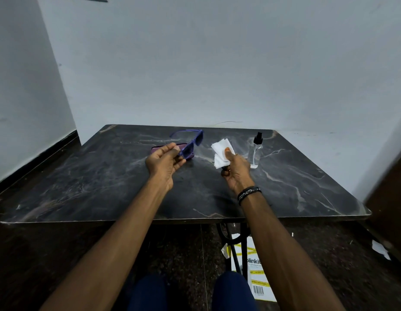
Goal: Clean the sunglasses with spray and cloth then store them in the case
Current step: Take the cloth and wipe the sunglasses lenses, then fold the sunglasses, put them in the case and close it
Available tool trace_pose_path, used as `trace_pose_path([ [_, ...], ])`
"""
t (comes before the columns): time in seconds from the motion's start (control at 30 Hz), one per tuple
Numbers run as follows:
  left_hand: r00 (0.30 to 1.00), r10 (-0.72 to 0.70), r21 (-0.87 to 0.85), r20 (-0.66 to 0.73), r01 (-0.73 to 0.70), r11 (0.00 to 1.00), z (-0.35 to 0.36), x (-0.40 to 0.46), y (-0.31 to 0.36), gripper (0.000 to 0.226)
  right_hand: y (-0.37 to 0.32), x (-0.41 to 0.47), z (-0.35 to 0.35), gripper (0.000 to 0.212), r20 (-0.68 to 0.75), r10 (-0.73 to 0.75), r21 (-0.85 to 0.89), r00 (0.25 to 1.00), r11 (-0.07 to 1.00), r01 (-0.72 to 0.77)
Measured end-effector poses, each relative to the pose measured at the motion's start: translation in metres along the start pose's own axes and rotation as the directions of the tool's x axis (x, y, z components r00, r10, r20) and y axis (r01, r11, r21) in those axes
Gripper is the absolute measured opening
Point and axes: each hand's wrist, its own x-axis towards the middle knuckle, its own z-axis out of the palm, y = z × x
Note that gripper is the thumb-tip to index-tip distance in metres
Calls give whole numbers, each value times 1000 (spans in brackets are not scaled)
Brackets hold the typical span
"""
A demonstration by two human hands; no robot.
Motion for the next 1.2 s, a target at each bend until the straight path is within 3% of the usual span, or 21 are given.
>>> trace_pose_path([
  [0.23,992,98,-14,-76,-99,995,-9,10,4,14,-1,6,14,18,-20,-10,-72,1000,997,9],
  [0.37,978,186,10,-98,-186,982,-16,16,5,13,0,8,21,29,-26,-163,-228,986,962,153],
  [0.47,928,341,92,-147,-331,939,-25,24,2,14,2,13,31,33,70,-295,-394,953,870,298],
  [0.57,862,479,188,-166,-449,874,-37,34,0,12,0,21,43,32,197,-368,-604,909,684,408],
  [0.67,800,585,300,-131,-531,793,-45,38,3,12,-1,27,59,27,343,-330,-678,879,561,475],
  [0.77,742,666,402,-82,-587,703,-48,39,6,15,3,34,77,25,383,-232,-746,894,493,448],
  [0.9,739,670,430,-70,-584,689,-55,52,8,13,11,52,102,19,338,-128,-805,933,475,357],
  [1.0,753,653,424,-81,-567,706,-60,62,10,13,13,60,120,17,364,-136,-829,922,404,387],
  [1.07,759,645,421,-89,-558,715,-63,69,11,13,11,63,128,20,429,-159,-840,889,293,457],
  [1.13,759,644,425,-95,-554,715,-66,77,11,14,12,70,135,10,532,-193,-831,824,65,552],
  [1.2,753,649,429,-104,-555,713,-68,84,10,14,18,77,139,21,640,-237,-768,731,-196,609],
])
